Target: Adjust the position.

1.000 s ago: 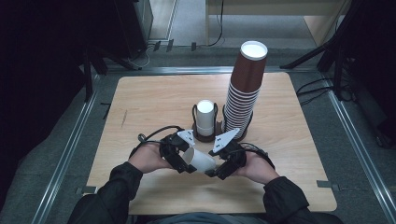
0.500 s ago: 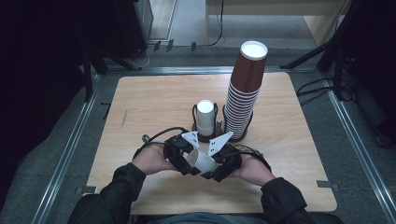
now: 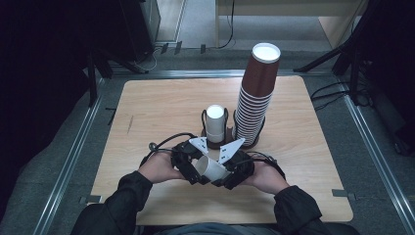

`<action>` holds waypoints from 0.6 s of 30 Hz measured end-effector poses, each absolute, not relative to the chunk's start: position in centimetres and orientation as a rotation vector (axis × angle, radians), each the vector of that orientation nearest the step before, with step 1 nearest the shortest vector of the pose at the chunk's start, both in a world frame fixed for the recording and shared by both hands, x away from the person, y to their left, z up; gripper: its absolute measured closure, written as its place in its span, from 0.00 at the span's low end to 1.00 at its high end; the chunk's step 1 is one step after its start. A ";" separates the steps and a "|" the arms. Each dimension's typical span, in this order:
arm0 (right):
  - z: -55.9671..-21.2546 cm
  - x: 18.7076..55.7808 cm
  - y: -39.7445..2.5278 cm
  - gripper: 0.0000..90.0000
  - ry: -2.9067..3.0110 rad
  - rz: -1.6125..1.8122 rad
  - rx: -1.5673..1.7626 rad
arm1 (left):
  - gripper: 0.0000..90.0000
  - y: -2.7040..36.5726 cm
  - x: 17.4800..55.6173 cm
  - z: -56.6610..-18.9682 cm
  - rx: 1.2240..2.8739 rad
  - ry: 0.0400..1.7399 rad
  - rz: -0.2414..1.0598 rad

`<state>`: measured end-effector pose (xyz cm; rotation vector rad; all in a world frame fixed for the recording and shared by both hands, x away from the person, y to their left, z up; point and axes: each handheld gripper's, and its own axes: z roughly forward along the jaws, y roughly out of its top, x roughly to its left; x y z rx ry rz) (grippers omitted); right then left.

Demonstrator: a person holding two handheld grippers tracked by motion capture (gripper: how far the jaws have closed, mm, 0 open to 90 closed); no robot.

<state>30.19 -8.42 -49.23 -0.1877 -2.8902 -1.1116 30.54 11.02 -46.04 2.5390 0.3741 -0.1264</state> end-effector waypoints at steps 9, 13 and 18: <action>-48.8 30.7 -9.5 0.37 -2.880 -1.158 -0.232 | 0.12 12.0 30.9 -45.8 2.502 0.451 -0.115; -48.8 30.9 -9.8 0.37 -2.881 -1.162 -0.242 | 0.14 12.8 31.2 -46.0 2.483 0.486 -0.127; -48.6 31.1 -10.1 0.37 -2.879 -1.178 -0.260 | 0.14 13.6 31.3 -45.8 2.444 0.504 -0.126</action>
